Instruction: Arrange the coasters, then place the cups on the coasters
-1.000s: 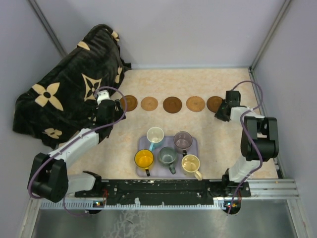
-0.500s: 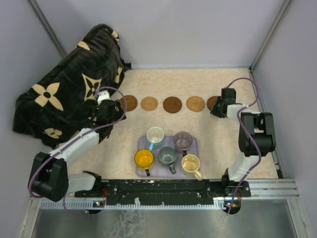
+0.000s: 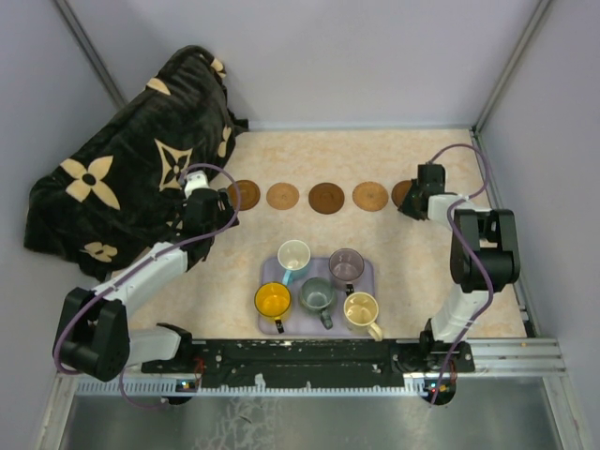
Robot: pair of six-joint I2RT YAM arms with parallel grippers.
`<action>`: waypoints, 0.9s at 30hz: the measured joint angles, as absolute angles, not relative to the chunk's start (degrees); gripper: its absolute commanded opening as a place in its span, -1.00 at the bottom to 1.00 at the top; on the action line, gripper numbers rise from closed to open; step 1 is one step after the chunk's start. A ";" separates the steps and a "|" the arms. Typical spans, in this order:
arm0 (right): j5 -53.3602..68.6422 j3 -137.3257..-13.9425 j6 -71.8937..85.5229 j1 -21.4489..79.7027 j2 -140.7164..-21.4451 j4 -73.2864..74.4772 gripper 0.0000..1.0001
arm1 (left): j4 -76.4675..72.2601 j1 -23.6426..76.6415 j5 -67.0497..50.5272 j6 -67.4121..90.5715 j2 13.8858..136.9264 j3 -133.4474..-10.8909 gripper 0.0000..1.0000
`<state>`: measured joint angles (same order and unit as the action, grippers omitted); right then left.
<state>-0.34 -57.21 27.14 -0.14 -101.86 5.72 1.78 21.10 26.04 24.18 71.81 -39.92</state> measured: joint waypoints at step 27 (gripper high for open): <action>-2.98 -60.18 23.46 17.23 -94.48 16.23 -0.54 | 1.28 21.50 11.90 21.30 73.43 -39.33 0.76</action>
<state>-2.98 -60.18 23.46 17.23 -94.48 16.23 1.28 21.50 11.90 21.30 73.43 -39.33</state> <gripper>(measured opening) 0.229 0.881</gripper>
